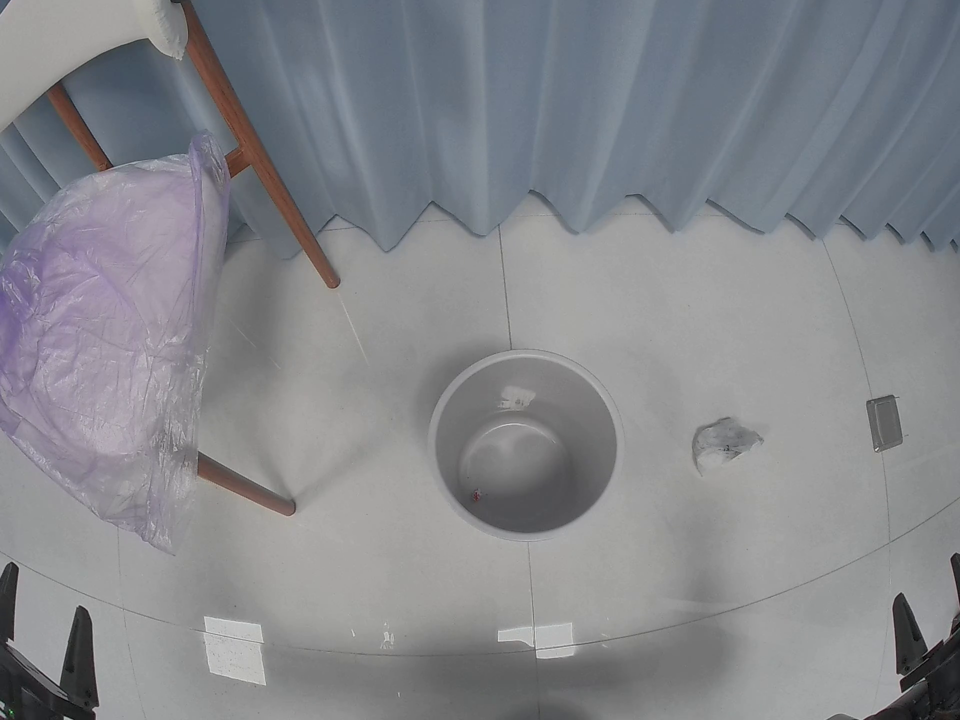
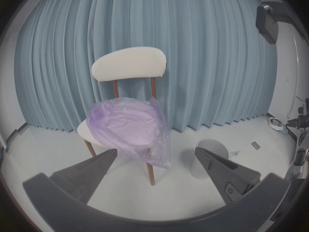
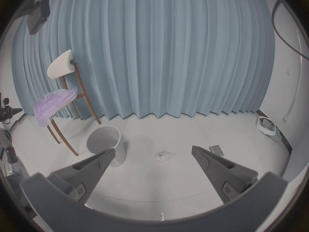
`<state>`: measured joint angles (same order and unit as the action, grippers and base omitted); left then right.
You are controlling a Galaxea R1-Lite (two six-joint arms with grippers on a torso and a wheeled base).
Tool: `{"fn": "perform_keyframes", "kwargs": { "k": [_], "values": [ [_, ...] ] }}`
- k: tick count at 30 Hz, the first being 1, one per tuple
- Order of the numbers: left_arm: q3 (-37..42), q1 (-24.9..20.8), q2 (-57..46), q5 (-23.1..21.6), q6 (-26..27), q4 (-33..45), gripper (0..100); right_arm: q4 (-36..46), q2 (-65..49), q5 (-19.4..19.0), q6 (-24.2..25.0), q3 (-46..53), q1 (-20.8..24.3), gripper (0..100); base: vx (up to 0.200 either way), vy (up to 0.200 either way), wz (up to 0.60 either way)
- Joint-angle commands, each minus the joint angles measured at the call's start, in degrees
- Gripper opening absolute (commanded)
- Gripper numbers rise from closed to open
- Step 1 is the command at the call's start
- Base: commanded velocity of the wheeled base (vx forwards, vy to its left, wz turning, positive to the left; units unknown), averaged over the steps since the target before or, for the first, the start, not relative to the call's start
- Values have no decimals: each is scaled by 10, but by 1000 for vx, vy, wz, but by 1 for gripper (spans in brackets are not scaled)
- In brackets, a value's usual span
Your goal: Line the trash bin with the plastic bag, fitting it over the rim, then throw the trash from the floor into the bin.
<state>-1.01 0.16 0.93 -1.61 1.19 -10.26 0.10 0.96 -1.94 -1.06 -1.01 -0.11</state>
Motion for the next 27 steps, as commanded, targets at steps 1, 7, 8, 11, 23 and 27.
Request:
{"fn": "perform_keyframes", "kwargs": {
  "k": [1, 7, 8, 11, 23, 27],
  "values": [
    [10, 0, -9, 1, 1, 0, 100, 0, -10, -1, 1, 9, 0, 100, 0, 0, 0],
    [-51, -2, 4, 7, 13, 28, 100, 1, -10, -2, 0, 9, 0, 100, 0, 0, 0],
    [-77, -5, 32, 10, 13, 45, 100, 1, -10, -2, 0, 9, 0, 100, 0, 0, 0],
    [-136, -16, 94, 6, 15, 72, 100, 1, -10, -2, 0, 9, 0, 100, 0, 0, 0],
    [-353, -48, 433, -16, 9, 67, 100, -1, -10, -1, 2, 9, 0, 100, 0, 0, 0],
    [-401, -43, 517, -83, -21, 67, 100, -1, -10, -1, 3, 9, 0, 100, 0, 0, 0]
  ]
}}
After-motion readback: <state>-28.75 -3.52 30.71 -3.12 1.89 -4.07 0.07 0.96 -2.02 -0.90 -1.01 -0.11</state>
